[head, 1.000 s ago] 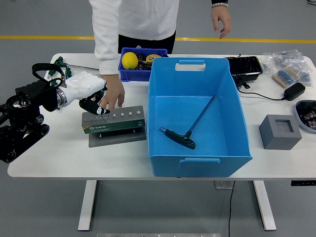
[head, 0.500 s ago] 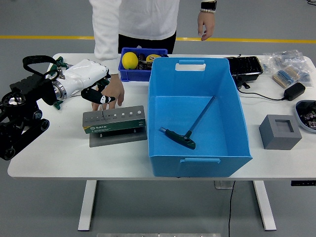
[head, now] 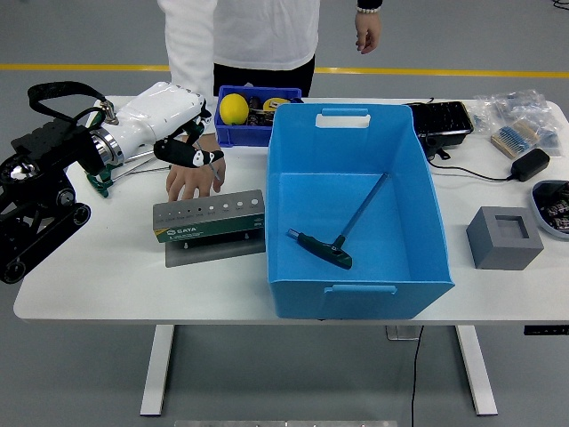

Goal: Lift tool from toolbox,place it in box,lift tool from toolbox,place it in box

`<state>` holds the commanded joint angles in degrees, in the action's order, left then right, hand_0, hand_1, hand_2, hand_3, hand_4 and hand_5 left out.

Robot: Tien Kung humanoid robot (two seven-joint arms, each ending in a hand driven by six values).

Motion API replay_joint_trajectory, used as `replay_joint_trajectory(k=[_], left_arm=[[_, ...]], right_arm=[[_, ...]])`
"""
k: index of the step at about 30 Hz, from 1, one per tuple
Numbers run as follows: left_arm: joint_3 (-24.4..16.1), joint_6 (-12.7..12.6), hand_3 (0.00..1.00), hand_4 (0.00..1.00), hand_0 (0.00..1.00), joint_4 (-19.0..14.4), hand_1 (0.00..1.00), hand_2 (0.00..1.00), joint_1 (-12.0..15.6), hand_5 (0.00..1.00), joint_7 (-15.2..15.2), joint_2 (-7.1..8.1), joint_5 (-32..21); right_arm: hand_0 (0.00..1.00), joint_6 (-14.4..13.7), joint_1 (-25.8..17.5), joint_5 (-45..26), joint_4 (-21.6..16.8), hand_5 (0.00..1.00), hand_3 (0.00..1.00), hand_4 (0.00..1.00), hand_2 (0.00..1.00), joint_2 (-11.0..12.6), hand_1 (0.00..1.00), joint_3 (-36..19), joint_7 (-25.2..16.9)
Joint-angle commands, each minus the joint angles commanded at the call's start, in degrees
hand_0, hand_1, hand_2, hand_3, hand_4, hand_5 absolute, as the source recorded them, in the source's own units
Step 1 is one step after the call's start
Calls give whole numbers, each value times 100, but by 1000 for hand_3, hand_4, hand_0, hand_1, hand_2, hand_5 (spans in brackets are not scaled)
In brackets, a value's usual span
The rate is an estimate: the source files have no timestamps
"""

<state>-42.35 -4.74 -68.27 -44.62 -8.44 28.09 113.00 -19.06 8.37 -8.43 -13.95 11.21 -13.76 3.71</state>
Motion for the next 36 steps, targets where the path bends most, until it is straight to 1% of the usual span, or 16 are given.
replay_joint_trajectory(k=[6, 10, 13, 14, 16, 17, 22, 25, 28, 31, 32, 33, 34, 36], left_arm=[[-148, 24, 45, 741, 93, -278, 2, 5, -13, 444, 16, 2, -13], [-330, 5, 44, 737, 93, -641, 2, 5, 11, 454, 56, -46, -84], [-373, -25, 44, 735, 94, -906, 2, 3, 26, 453, 102, -144, -270], [-335, -12, 44, 735, 94, -971, 2, 3, 22, 453, 123, -211, -365], [-252, 6, 44, 735, 94, -1011, 2, 3, 5, 453, 130, -306, -481], [-184, 15, 44, 735, 94, -1016, 2, 3, -14, 453, 130, -378, -527], [283, 1, 44, 735, 100, -871, 2, 2, -150, 452, 86, -797, -706], [574, -17, 44, 735, 100, -682, 2, 2, -228, 452, 27, -1048, -770], [766, -15, 44, 730, 103, -453, 2, 3, -264, 457, 3, -1255, -882], [946, 9, 44, 730, 103, -290, 2, 3, -295, 457, 4, -1416, -923], [1001, 20, 136, 743, 155, -246, 27, 76, -305, 462, -11, -1462, -947], [1039, 40, 136, 743, 155, -212, 27, 76, -312, 462, -18, -1497, -978], [1070, 94, 136, 743, 155, -178, 27, 76, -319, 462, -4, -1532, -1015], [1123, 284, 136, 743, 155, -103, 27, 76, -326, 462, 74, -1597, -1113]], right_arm=[[679, 4, 29, -58, 0, 721, 560, 794, 715, 11, 640, 28, -21], [679, 10, 37, -102, 0, 721, 559, 794, 714, 21, 640, 51, -39], [679, 11, 37, -91, 1, 720, 560, 794, 714, 23, 640, 52, -38], [679, 10, 35, -86, 2, 720, 560, 794, 714, 22, 640, 47, -36], [679, 10, 29, -74, 2, 720, 560, 794, 714, 21, 640, 41, -32], [679, 10, 30, -62, 2, 720, 560, 794, 714, 20, 640, 35, -28], [679, 5, 44, -21, -2, 721, 560, 793, 714, 20, 640, 20, -17], [679, 2, 50, 3, -4, 721, 560, 793, 714, 18, 640, 7, -10], [679, 1, 62, 7, -9, 719, 561, 793, 714, 20, 640, 6, -10], [679, 2, 69, -6, -11, 719, 561, 793, 714, 25, 640, 13, -15], [679, 2, 71, 4, -11, 720, 561, 794, 714, 29, 640, 8, -13], [679, 3, 73, 13, -12, 720, 561, 794, 714, 31, 640, 4, -11], [679, 3, 75, 19, -13, 720, 561, 794, 714, 34, 640, 2, -9], [679, 3, 81, 29, -13, 720, 561, 794, 714, 40, 640, 1, -9]])
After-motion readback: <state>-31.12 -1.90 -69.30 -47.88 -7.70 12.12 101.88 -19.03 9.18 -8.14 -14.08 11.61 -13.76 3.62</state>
